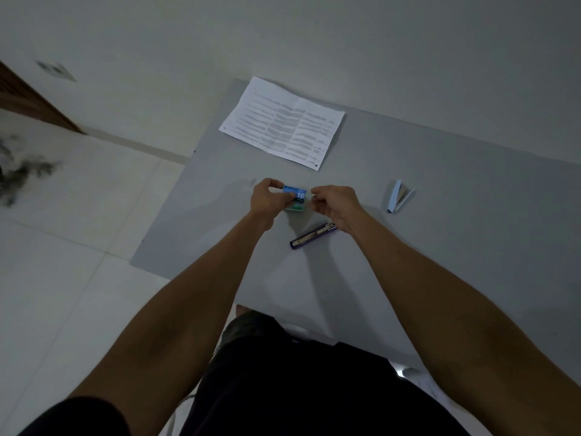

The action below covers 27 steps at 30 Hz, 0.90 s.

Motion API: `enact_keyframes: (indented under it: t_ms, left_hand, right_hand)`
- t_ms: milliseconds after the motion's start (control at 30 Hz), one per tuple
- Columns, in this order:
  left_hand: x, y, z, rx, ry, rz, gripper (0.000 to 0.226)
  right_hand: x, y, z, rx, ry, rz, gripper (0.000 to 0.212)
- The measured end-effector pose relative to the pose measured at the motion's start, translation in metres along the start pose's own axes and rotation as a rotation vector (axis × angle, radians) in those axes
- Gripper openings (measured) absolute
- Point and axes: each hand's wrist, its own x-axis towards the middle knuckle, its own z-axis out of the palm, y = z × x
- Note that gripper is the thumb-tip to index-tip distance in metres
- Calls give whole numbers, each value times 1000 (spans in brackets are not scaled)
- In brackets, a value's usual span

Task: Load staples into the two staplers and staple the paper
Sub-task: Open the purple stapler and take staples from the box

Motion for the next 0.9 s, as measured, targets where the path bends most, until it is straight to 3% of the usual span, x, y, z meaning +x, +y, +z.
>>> enact_keyframes:
  t_ms: [200,467,767,900]
  left_hand:
    - [7,-38,-10,81,37,-130,29]
    - [7,-47,-6,228,109,-149,36]
    - [-8,-29,13,676,120,54,36]
    - [-18,-21,40,871,-59,328,25]
  right_hand:
    - [12,16,-8,-185,57,-60,16]
    - [19,18,-23,-192,88,-75,13]
    - [15,-2,-57,-134,82,-104,11]
    - [15,-7,-71,-123,126,-103,12]
